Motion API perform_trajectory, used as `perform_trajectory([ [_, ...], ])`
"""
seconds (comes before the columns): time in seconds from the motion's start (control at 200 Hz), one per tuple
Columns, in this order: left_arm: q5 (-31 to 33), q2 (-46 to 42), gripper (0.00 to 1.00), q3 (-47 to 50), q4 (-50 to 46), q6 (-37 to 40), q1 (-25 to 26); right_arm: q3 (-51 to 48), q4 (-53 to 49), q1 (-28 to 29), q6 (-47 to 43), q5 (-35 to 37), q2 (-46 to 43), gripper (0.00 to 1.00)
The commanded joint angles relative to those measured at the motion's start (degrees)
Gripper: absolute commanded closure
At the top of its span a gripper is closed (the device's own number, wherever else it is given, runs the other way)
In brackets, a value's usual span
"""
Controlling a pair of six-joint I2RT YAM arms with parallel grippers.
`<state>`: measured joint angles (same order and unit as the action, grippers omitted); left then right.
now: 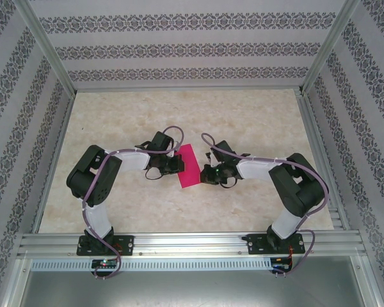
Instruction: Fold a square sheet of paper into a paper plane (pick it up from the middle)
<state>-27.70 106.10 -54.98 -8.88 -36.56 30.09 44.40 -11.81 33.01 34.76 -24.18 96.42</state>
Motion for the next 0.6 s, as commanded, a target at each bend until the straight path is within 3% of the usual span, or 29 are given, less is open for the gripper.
perform_trajectory([
  [0.0, 5.18, 2.71, 0.95, -0.37, -5.44, 0.33, 0.11, -1.58, -4.5, -1.98, -1.05, 1.39, -3.31, 0.91],
  [0.1, 3.27, 1.64, 0.92, -1.6, -4.95, 0.39, 0.09, -0.75, -1.93, -2.59, 0.31, 0.86, -6.73, 0.87],
  [0.295, -1.05, -3.44, 0.77, -1.48, -0.21, -3.41, 0.12, 2.71, 2.92, -3.02, 1.54, 1.34, -4.93, 0.66],
  [0.594, 4.19, -11.21, 0.62, 7.49, 5.92, -12.97, 0.1, 9.95, 5.77, -3.14, -1.0, -3.02, 4.83, 0.62],
])
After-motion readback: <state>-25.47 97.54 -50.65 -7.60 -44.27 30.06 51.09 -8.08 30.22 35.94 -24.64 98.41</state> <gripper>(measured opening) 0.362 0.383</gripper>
